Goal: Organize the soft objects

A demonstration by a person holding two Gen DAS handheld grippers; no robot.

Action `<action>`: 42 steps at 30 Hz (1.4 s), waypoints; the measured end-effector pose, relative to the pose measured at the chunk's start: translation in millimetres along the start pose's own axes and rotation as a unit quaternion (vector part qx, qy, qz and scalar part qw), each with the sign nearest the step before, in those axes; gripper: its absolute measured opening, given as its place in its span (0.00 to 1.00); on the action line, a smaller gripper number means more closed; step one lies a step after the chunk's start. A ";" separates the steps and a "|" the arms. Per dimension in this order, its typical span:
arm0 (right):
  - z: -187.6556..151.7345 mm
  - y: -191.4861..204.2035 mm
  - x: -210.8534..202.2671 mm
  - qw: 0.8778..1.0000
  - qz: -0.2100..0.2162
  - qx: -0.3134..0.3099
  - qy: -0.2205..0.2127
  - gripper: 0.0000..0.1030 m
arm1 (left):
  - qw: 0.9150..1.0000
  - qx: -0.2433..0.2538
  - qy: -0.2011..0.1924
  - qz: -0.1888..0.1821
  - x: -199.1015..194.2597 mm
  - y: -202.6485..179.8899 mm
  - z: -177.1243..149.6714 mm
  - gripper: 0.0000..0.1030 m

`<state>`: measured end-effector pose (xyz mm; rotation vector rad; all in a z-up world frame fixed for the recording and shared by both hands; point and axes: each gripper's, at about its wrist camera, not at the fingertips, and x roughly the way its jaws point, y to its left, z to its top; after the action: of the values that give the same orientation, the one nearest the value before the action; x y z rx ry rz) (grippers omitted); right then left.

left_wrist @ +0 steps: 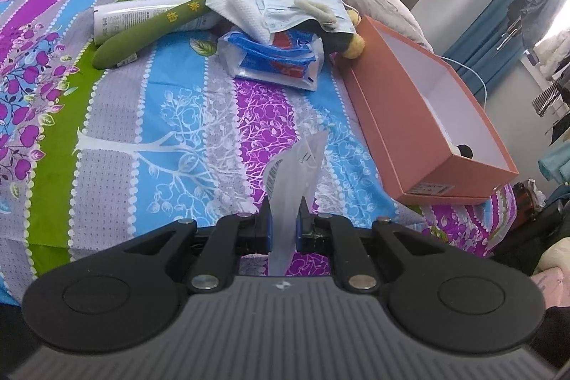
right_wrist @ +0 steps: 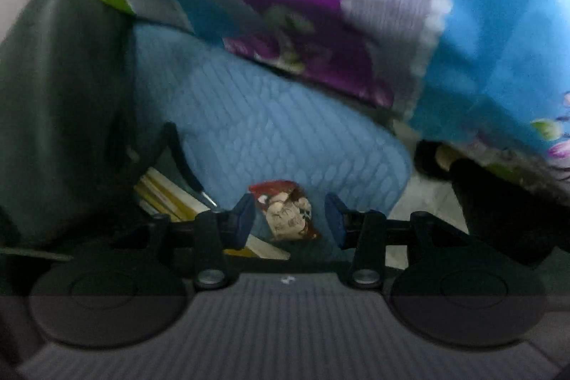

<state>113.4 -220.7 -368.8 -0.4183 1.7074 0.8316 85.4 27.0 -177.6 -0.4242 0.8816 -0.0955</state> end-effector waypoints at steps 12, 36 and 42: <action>7.7 17.8 40.0 0.996 -0.033 -0.043 0.066 0.44 | 1.000 0.002 0.001 -0.001 -1.3 -1.3 -0.4 0.13; 0.3 27.0 9.6 0.994 -0.080 -0.028 -0.066 0.31 | 0.998 0.061 -0.011 0.001 -17.6 -41.5 14.6 0.13; -5.3 34.2 -26.1 0.983 -0.118 -0.026 -0.139 0.31 | 0.998 0.061 -0.031 -0.008 -37.4 -48.8 11.5 0.13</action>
<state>95.2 -204.7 -333.0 -0.5047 1.3514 0.7257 74.8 -4.4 -124.5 -0.3190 0.8069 -0.1499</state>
